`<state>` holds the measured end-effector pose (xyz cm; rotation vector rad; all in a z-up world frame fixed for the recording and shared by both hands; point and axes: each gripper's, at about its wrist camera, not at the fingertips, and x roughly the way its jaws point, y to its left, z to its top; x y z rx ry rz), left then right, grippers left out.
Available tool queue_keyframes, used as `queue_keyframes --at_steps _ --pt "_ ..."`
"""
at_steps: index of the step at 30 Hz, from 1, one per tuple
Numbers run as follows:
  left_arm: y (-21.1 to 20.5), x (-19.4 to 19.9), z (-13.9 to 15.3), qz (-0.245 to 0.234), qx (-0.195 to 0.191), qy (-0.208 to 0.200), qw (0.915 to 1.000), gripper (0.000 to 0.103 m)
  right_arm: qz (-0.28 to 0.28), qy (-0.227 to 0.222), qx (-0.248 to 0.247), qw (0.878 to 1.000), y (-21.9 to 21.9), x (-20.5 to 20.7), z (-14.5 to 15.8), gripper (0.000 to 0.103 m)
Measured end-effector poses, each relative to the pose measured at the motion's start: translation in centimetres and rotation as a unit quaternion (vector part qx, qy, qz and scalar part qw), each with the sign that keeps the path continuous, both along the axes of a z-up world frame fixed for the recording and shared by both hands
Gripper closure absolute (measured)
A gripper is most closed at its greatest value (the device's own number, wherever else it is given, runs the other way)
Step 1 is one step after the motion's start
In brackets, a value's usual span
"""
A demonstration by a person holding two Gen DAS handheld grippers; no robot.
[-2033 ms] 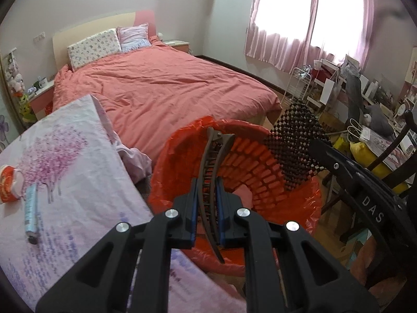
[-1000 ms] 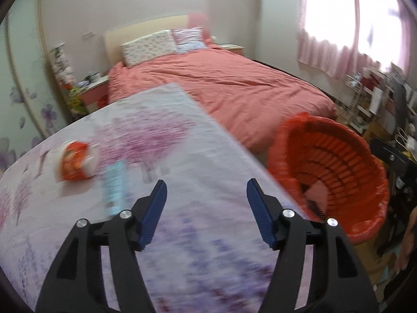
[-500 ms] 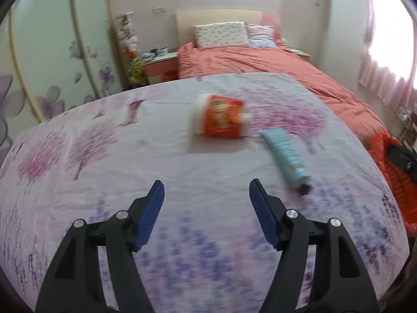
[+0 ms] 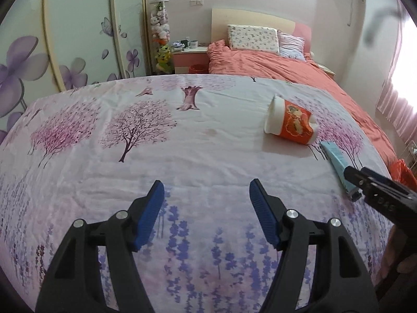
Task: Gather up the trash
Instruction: 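Grasp the light-blue tube with the right gripper, then grasp the red-white paper cup with the left gripper while the right holds the tube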
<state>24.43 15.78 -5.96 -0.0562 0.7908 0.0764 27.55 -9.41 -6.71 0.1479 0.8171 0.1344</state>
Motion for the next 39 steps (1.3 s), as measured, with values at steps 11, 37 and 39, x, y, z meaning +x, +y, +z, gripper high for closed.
queue_keyframes --at_steps 11,37,39 --pt "-2.6 1.3 0.0 -0.015 -0.012 0.001 0.9998 0.029 -0.005 0.018 0.008 1.000 -0.5 -0.1 -0.6 0.074" --pt "-12.7 12.2 -1.2 0.013 0.054 0.033 0.9979 0.009 -0.066 0.018 0.049 0.996 -8.3 -1.5 -1.4 0.074" --pt "-11.7 12.4 -1.3 0.019 0.053 0.032 0.9979 0.009 -0.066 0.018 0.048 0.997 -8.3 -1.4 -1.4 0.074"
